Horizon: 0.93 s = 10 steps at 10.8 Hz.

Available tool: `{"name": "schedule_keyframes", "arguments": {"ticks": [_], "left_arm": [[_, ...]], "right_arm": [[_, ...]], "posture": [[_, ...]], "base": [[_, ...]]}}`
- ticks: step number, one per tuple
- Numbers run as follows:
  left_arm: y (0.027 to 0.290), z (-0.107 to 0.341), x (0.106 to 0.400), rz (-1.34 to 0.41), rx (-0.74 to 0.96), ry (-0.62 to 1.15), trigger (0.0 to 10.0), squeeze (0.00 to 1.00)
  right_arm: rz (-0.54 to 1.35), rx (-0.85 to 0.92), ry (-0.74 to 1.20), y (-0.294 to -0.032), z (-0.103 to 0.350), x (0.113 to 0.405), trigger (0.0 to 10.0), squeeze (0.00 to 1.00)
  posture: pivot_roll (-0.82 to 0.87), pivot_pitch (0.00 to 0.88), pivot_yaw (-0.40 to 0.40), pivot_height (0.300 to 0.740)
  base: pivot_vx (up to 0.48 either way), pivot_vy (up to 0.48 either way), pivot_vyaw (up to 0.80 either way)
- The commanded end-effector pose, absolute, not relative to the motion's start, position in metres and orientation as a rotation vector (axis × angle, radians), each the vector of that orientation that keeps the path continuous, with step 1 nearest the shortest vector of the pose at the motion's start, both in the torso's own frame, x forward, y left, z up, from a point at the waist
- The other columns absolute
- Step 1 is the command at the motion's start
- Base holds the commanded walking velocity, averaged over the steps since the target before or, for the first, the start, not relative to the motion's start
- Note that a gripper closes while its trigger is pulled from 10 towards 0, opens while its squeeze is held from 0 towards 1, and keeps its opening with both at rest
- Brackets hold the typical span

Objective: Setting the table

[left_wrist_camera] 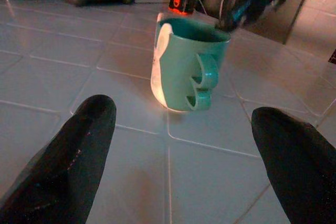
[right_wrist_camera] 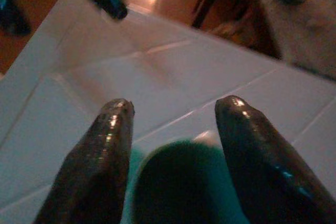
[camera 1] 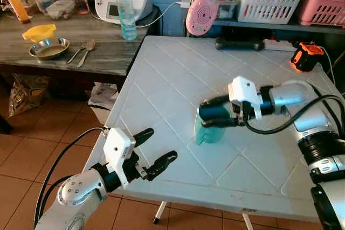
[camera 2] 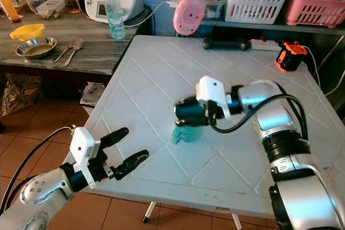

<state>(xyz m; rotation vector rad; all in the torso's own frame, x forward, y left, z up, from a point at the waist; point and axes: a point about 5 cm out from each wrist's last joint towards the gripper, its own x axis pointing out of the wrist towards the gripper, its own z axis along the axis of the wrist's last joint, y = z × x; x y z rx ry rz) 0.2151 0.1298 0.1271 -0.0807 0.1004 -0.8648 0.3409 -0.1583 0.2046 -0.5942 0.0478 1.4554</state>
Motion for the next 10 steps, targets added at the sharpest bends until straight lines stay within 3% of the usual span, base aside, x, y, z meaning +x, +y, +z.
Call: {"name": "schedule_keyframes", "arguments": {"ticks": [1, 4, 6, 10], "left_arm": [[0.129, 0.130, 0.214, -0.863, -0.075, 0.097, 10.0, 0.00], [0.130, 0.130, 0.214, -0.860, -0.076, 0.100, 10.0, 0.00], [0.138, 0.129, 0.215, -0.834, -0.066, 0.106, 10.0, 0.00], [0.160, 0.127, 0.216, -0.777, -0.035, 0.127, 10.0, 0.00]], "right_arm": [[1.429, -0.582, -0.007, -0.159, 0.213, 0.341, 10.0, 1.00], [1.265, -0.457, -0.257, -0.131, 0.236, 0.332, 10.0, 1.00], [1.205, -0.412, -0.323, -0.102, 0.218, 0.307, 10.0, 1.00], [0.851, -0.240, -0.371, -0.087, 0.196, 0.286, 10.0, 1.00]], "posture": [[0.14, 0.000, 0.010, 0.740], [0.14, 0.000, 0.009, 0.740], [0.15, 0.000, 0.005, 0.740], [0.14, 0.000, 0.008, 0.740]], "base": [[0.000, 0.000, 0.00], [0.000, 0.000, 0.00], [0.000, 0.000, 0.00], [0.000, 0.000, 0.00]]}}
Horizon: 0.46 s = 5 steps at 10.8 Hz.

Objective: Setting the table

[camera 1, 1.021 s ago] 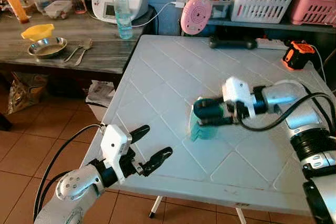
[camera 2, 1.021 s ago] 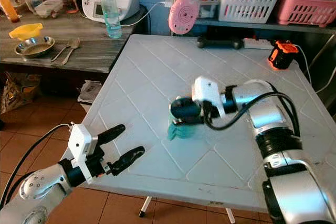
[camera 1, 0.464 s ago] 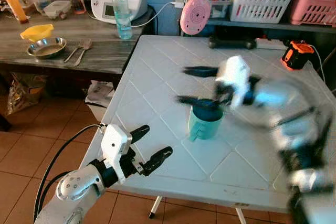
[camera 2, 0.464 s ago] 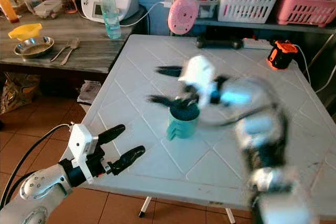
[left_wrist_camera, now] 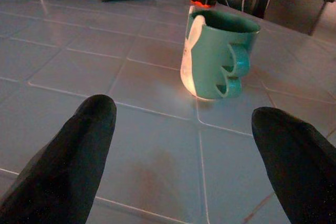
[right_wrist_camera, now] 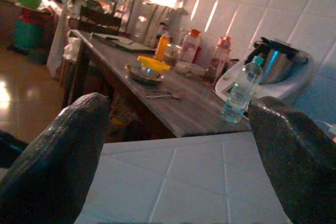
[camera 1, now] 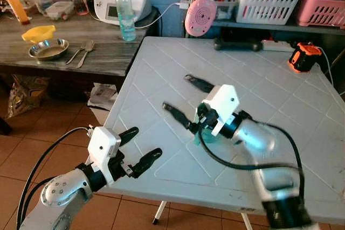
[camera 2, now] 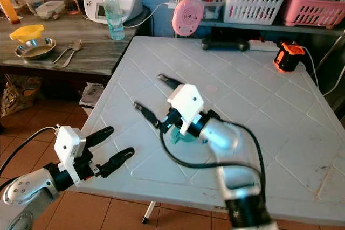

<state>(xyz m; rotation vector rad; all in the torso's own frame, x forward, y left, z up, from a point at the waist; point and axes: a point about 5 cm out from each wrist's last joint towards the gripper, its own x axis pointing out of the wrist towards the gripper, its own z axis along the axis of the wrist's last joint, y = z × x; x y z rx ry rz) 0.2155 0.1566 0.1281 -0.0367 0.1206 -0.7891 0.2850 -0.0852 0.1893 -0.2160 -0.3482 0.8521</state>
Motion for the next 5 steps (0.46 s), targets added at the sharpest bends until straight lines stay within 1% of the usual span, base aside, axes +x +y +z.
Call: {"name": "schedule_keyframes", "arguments": {"ticks": [1, 3, 5], "left_arm": [[0.160, 0.127, 0.216, -0.776, -0.035, 0.128, 10.0, 0.00], [0.164, 0.126, 0.213, -0.782, -0.036, 0.133, 10.0, 0.00], [0.167, 0.119, 0.214, -0.780, -0.037, 0.144, 10.0, 0.00]], "right_arm": [[0.836, -0.222, -0.354, -0.082, 0.191, 0.279, 10.0, 1.00], [0.868, -0.164, -0.309, -0.066, 0.181, 0.263, 10.0, 1.00], [0.878, -0.038, -0.208, -0.065, 0.168, 0.259, 10.0, 1.00]], "posture": [[0.14, 0.000, 0.009, 0.740], [0.13, 0.000, 0.009, 0.740], [0.13, 0.000, 0.008, 0.740]], "base": [[0.000, 0.000, 0.00], [0.000, 0.000, 0.00], [0.000, 0.000, 0.00]]}}
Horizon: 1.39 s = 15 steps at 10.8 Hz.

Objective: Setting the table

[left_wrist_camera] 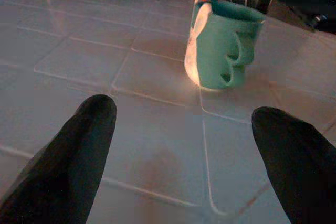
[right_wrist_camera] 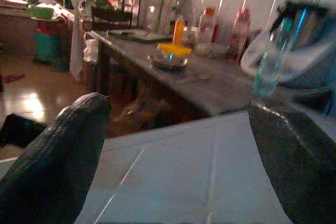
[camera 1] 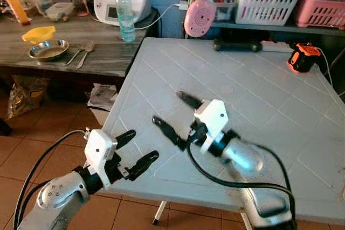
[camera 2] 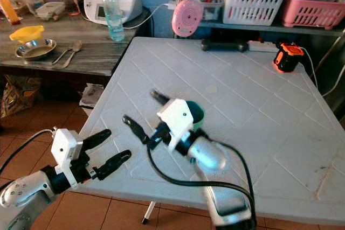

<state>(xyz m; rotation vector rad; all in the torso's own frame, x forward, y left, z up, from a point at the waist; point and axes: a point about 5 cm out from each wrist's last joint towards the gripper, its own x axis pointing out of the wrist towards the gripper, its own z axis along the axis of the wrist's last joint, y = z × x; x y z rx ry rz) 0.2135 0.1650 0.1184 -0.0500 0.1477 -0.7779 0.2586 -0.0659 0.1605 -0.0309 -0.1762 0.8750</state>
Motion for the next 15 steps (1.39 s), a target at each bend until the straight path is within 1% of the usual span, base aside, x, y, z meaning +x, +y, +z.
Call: {"name": "schedule_keyframes", "arguments": {"ticks": [1, 2, 4, 6, 10, 15], "left_arm": [[0.165, 0.116, 0.215, -0.780, -0.039, 0.150, 10.0, 0.00], [0.162, 0.113, 0.215, -0.783, -0.042, 0.154, 10.0, 0.00], [0.162, 0.111, 0.215, -0.790, -0.042, 0.154, 10.0, 0.00], [0.165, 0.110, 0.215, -0.798, -0.037, 0.154, 10.0, 0.00], [0.162, 0.112, 0.220, -0.808, -0.037, 0.148, 10.0, 0.00], [0.157, 0.115, 0.223, -0.821, -0.038, 0.136, 10.0, 0.00]], "right_arm": [[0.877, 0.022, -0.136, -0.068, 0.159, 0.256, 10.0, 1.00], [0.861, 0.102, -0.049, -0.069, 0.149, 0.253, 10.0, 1.00], [0.812, 0.192, 0.050, -0.072, 0.134, 0.247, 10.0, 1.00], [0.774, 0.223, 0.111, -0.077, 0.126, 0.244, 10.0, 1.00], [0.709, 0.190, 0.132, -0.091, 0.124, 0.240, 10.0, 1.00], [0.676, 0.086, 0.050, -0.105, 0.144, 0.251, 10.0, 1.00]], "posture": [[0.13, 0.000, 0.008, 0.740], [0.13, 0.000, 0.011, 0.740], [0.13, 0.003, 0.013, 0.740], [0.12, 0.009, 0.018, 0.740], [0.11, 0.008, 0.022, 0.740], [0.10, 0.000, 0.033, 0.740]], "base": [[0.000, 0.000, 0.00], [0.000, 0.000, 0.00], [0.000, 0.000, 0.00], [0.000, 0.000, 0.00], [0.000, 0.000, 0.00], [0.000, 0.000, 0.00]]}}
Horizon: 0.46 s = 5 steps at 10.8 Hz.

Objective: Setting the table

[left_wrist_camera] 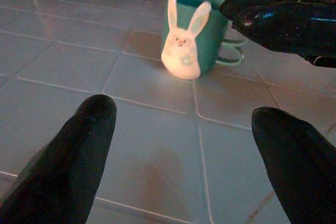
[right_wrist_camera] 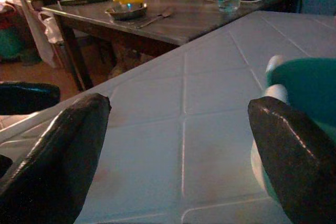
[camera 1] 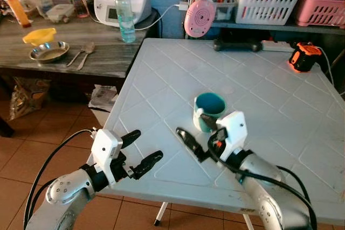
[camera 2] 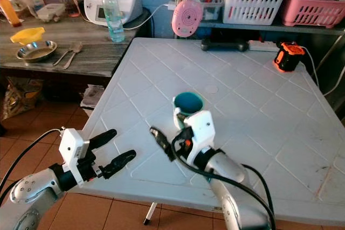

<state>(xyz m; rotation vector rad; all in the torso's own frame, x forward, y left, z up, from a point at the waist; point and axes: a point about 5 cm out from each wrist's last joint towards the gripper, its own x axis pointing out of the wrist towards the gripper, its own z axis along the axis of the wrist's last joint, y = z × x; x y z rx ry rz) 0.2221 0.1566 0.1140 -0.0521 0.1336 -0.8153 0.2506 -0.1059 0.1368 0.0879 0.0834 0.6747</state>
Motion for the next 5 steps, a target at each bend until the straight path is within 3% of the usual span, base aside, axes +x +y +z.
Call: {"name": "schedule_keyframes", "arguments": {"ticks": [1, 5], "left_arm": [[0.1563, 0.1146, 0.2247, -0.821, -0.037, 0.134, 10.0, 0.00], [0.1587, 0.1080, 0.2258, -0.820, -0.037, 0.143, 10.0, 0.00]], "right_arm": [[0.666, 0.051, 0.034, -0.1081, 0.1476, 0.2515, 10.0, 1.00], [0.644, -0.004, 0.016, -0.1163, 0.1467, 0.2446, 10.0, 1.00]], "posture": [[0.10, 0.000, 0.034, 0.740], [0.09, 0.000, 0.039, 0.740]], "base": [[0.000, 0.000, 0.00], [0.000, 0.000, 0.00]]}}
